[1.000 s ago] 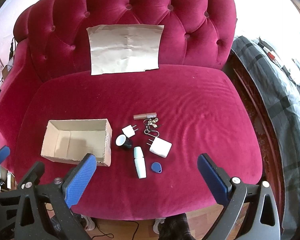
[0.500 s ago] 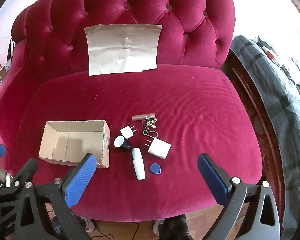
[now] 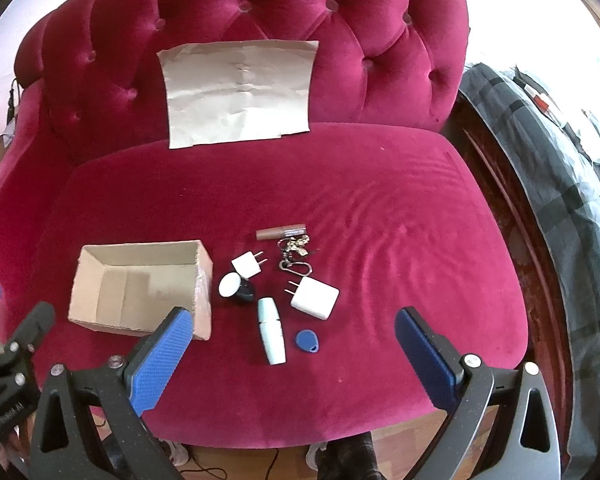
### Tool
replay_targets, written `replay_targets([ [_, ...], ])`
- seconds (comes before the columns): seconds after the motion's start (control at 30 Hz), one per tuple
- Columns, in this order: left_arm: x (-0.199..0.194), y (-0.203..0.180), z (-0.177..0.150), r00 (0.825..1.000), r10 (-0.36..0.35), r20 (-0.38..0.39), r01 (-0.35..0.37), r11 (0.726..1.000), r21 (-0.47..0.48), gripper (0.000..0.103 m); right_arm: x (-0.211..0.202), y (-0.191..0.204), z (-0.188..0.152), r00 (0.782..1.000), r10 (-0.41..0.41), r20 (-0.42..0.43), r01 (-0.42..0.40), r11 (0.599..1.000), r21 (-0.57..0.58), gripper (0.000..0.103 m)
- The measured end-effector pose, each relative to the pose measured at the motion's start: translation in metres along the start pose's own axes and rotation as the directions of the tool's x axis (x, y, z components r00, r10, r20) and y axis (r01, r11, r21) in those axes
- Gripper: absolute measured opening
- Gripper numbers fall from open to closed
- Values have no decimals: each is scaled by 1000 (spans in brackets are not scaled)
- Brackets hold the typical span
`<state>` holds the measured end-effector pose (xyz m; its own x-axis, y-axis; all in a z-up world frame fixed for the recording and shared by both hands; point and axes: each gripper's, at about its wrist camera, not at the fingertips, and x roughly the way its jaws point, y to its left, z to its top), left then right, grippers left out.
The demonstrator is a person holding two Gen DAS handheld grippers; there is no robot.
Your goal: Organize rigid objects
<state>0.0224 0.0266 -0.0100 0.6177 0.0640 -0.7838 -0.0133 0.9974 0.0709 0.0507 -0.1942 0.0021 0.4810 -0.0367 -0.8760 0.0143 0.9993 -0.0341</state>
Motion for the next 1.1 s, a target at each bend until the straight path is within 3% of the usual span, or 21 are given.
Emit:
replay_targets([
  [0.37,57,33,-2,996,51,-77,-50,999,10,103,45,-23,16,999,-33,-29,35,999,40,103],
  [0.63,101,54,-13,987,92,-134,-92,996,1,103,95,-33,11,995,-43,-93,48,997,60,103],
  [0.87,134,71,-27,979,124,-164,-126,992,-4,103,130,-36,9,995,-47,-91,54,996,69,103],
  [1.1,169,81,-38,970,106,-219,-118,992,-41,103,153,-36,5,993,-42,-110,51,996,75,103],
])
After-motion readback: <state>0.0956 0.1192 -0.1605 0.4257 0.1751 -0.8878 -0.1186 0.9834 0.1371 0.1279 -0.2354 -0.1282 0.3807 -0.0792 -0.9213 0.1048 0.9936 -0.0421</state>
